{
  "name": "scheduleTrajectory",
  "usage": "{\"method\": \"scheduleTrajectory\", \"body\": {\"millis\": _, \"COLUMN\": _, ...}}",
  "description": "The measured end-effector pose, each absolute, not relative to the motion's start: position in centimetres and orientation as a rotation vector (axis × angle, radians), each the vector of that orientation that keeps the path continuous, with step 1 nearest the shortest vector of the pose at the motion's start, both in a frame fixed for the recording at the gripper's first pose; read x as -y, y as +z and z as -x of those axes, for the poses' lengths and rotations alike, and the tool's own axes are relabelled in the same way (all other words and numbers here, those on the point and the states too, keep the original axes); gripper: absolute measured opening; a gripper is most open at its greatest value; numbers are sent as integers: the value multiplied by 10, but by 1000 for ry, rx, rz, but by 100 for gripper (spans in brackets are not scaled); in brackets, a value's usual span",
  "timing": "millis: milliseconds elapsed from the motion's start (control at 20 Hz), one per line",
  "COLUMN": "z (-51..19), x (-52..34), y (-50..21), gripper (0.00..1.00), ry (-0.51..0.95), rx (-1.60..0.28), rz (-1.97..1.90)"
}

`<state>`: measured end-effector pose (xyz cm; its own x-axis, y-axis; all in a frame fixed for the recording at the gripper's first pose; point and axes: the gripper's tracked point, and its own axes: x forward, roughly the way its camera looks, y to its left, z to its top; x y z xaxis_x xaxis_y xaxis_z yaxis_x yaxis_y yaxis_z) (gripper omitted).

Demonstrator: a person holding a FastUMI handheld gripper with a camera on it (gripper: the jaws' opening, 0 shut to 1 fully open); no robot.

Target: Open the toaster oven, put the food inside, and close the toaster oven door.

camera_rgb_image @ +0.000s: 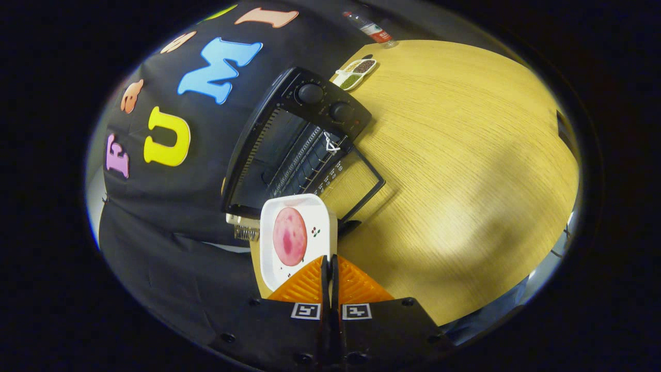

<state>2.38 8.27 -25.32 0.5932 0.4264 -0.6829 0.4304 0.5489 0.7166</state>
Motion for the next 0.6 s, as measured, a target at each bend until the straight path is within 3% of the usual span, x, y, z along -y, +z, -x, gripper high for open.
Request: {"method": "scheduleTrajectory", "body": {"millis": 600, "z": -82, "x": -105, "y": -259, "gripper": 2, "ry": -249, "rx": -805, "rz": -1250}}
